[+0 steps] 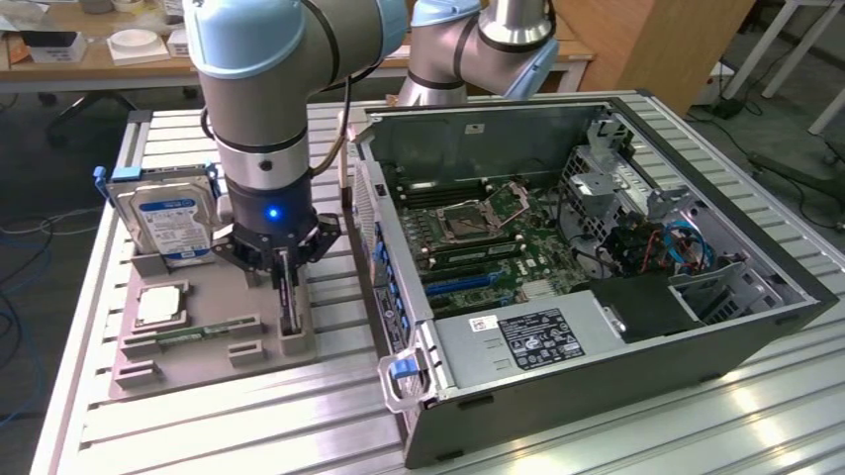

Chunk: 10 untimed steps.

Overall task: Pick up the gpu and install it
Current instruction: 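Pick up the gpu and move the gpu toward the slot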

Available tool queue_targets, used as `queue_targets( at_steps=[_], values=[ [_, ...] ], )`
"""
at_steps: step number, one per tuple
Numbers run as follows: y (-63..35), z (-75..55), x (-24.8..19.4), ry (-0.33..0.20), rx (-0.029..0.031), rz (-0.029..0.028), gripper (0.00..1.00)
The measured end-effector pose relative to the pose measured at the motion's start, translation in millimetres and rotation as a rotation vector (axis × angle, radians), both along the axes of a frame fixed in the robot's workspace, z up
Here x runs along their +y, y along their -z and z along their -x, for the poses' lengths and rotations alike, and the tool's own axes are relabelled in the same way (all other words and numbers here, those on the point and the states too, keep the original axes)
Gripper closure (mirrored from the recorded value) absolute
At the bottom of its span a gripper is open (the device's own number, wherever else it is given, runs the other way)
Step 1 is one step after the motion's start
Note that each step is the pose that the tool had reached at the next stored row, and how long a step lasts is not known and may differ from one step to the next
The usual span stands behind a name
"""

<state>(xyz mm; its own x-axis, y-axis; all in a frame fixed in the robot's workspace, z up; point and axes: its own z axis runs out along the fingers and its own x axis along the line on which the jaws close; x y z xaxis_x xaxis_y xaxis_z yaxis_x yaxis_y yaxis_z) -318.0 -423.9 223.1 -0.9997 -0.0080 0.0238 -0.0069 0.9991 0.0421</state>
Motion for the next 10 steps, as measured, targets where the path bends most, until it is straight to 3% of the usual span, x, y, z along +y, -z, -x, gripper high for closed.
queue_targets(
  at_steps=[10],
  values=[
    [-2.2,-0.1,0.1,0.000,-0.0002,-0.0002,0.74]
  ],
)
